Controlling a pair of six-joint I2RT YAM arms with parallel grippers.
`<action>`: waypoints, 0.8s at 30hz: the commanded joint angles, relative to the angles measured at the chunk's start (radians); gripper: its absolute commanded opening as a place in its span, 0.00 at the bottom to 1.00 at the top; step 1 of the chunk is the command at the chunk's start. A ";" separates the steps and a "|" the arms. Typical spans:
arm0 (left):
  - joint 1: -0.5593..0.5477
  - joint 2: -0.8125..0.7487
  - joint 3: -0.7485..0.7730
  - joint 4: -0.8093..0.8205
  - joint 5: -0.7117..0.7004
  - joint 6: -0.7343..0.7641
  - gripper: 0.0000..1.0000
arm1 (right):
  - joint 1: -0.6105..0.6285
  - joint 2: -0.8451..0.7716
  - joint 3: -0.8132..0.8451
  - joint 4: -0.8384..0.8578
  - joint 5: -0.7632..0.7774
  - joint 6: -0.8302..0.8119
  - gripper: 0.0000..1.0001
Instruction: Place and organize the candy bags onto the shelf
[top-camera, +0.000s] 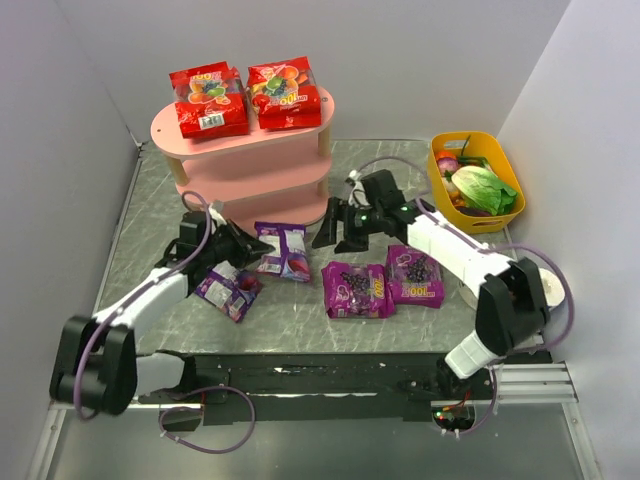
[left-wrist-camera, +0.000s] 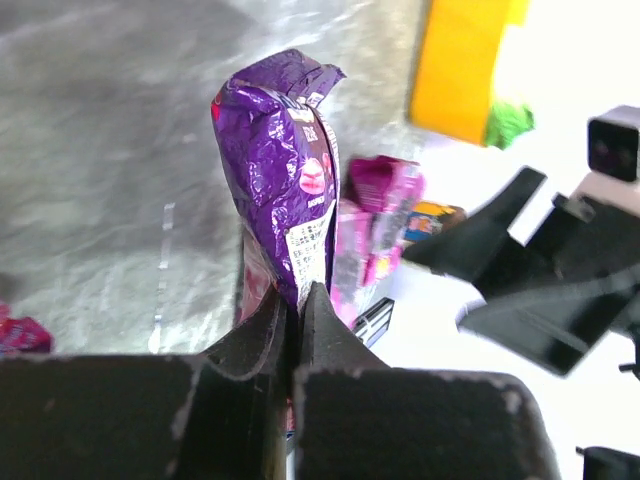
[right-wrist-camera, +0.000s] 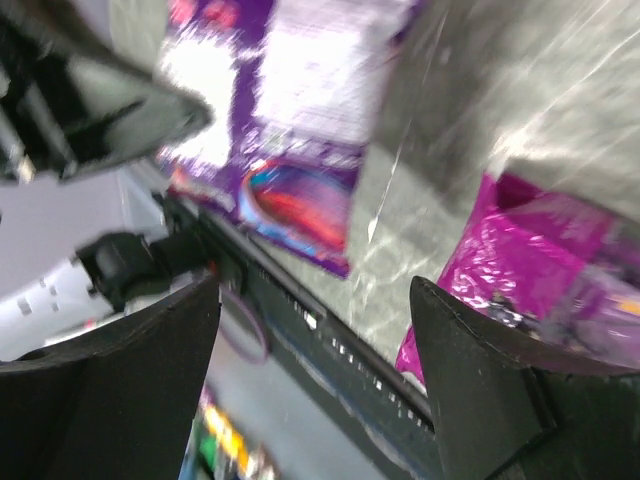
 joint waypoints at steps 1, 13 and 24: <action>-0.004 -0.126 0.070 -0.067 0.003 0.117 0.01 | -0.033 -0.110 -0.048 0.068 0.137 0.032 0.83; -0.002 -0.220 0.124 0.141 -0.006 -0.001 0.01 | -0.057 -0.276 -0.134 0.133 0.245 0.051 0.83; -0.004 -0.091 0.141 0.426 -0.174 -0.171 0.01 | -0.083 -0.304 -0.151 0.140 0.212 0.057 0.83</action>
